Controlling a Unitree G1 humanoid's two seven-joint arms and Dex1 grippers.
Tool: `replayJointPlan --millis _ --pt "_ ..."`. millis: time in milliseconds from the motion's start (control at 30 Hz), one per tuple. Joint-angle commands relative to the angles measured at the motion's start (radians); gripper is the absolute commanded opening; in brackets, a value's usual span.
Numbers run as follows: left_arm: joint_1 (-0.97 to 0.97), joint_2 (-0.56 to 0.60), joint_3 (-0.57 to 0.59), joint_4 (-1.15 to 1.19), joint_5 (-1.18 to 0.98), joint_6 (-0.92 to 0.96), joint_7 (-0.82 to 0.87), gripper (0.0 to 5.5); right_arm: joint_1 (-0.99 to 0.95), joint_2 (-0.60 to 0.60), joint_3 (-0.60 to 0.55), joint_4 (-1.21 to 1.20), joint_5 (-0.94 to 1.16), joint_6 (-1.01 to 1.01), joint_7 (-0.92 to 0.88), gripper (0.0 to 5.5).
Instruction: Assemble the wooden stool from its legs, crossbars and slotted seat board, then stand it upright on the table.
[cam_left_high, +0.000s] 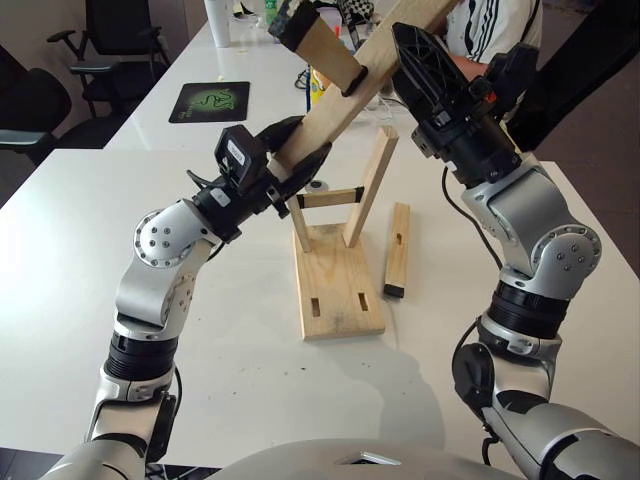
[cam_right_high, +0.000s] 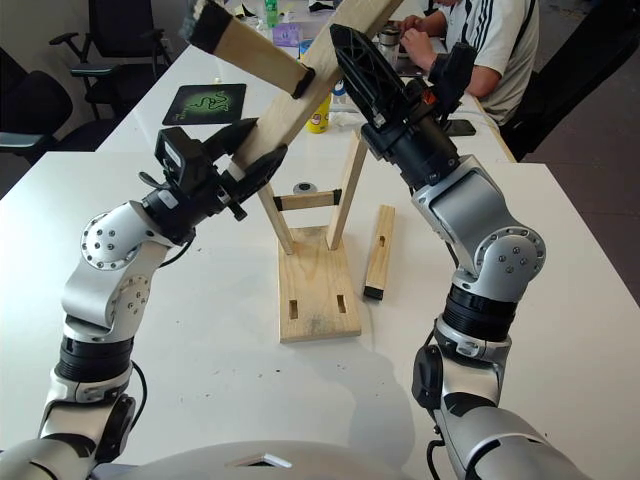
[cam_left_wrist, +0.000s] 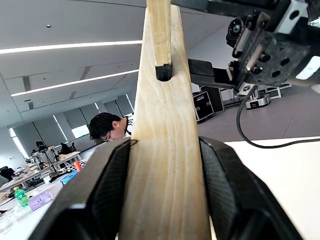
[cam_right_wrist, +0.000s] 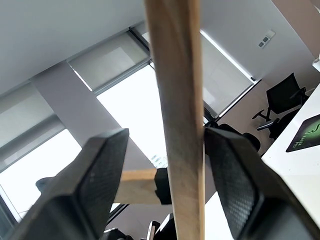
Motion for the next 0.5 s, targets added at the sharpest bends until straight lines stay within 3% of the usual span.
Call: replayJointPlan --millis 33,367,500 --pt "0.017 0.020 -0.020 -0.012 0.041 -0.006 -0.009 2.02 -0.004 -0.018 0.017 0.003 0.014 -0.019 -0.016 2.79" --pt "0.032 0.015 -0.043 0.008 0.134 -0.050 0.000 2.02 0.007 -0.028 0.042 0.033 -0.041 -0.059 -0.049 1.31" --pt "0.038 0.008 -0.038 0.012 0.135 -0.045 0.004 2.02 0.017 -0.037 0.049 0.036 -0.075 -0.061 -0.035 1.11"
